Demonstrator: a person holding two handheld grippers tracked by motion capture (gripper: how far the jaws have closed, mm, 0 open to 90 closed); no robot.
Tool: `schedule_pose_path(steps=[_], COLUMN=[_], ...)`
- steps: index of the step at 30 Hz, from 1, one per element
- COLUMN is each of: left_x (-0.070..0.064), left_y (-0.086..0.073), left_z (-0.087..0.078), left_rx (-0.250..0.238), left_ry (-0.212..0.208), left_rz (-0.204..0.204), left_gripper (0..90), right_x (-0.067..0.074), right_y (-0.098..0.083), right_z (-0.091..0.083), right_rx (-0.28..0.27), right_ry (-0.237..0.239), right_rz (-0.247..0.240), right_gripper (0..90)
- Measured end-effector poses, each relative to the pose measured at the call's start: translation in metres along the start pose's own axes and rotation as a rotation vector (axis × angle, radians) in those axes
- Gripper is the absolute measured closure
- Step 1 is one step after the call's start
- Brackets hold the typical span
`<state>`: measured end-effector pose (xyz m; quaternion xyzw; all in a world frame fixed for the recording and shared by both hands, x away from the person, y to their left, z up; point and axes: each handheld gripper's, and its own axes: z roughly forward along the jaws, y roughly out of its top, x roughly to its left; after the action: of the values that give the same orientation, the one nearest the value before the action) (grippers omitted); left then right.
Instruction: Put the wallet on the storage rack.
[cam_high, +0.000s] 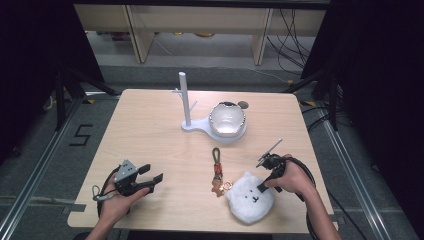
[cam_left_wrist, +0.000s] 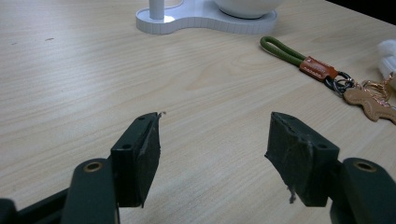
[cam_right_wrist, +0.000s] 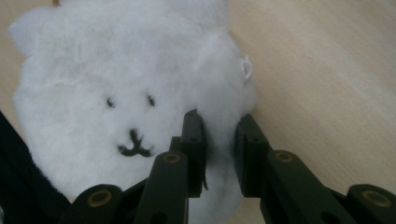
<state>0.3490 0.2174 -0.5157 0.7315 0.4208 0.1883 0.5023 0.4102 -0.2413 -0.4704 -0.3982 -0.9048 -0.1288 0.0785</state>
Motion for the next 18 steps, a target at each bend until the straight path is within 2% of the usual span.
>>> schedule_pose_path(steps=[2,3,5,7,8,10,11,12,14,16,18], left_x=[0.0,0.001,0.001,0.001,0.001,0.001,0.001,0.001,0.001,0.001,0.001], left_y=[0.0,-0.001,-0.001,-0.001,-0.001,-0.001,-0.001,-0.001,-0.001,-0.001,-0.001], left_z=[0.0,0.0,-0.001,-0.001,-0.001,-0.001,0.0,0.0,0.0,0.0,0.0], left_rx=[0.003,-0.002,0.001,0.003,0.002,0.002,-0.002,-0.001,-0.001,-0.002,-0.001], left_ry=[0.001,-0.006,0.001,0.003,0.002,0.001,-0.006,-0.007,-0.006,-0.005,-0.006], left_rz=[0.003,0.002,0.0,-0.001,-0.001,0.0,0.0,0.001,0.002,0.002,0.002], left_gripper=[34.4,34.4,34.4,34.4,34.5,34.5,34.5,34.5,34.5,34.5,34.6], right_x=[0.003,0.005,0.005,0.004,0.006,0.008,0.01,0.01,0.013,0.016,0.018], right_y=[-0.002,-0.004,-0.009,-0.012,-0.016,-0.018,-0.021,-0.021,-0.023,-0.026,-0.026], right_z=[0.0,-0.002,-0.005,-0.007,-0.012,-0.015,-0.023,-0.023,-0.031,-0.043,-0.046], right_rx=[-0.015,-0.053,-0.093,-0.106,-0.135,-0.149,-0.193,-0.193,-0.232,-0.299,-0.317], right_ry=[-0.001,0.0,0.0,-0.009,-0.015,-0.017,-0.034,-0.034,-0.059,-0.084,-0.097], right_rz=[0.003,0.0,-0.025,-0.029,-0.02,-0.005,-0.003,-0.003,0.017,0.017,0.024], right_gripper=[79.9,80.3,80.5,80.5,80.7,80.8,81.0,81.0,81.2,81.4,81.6])
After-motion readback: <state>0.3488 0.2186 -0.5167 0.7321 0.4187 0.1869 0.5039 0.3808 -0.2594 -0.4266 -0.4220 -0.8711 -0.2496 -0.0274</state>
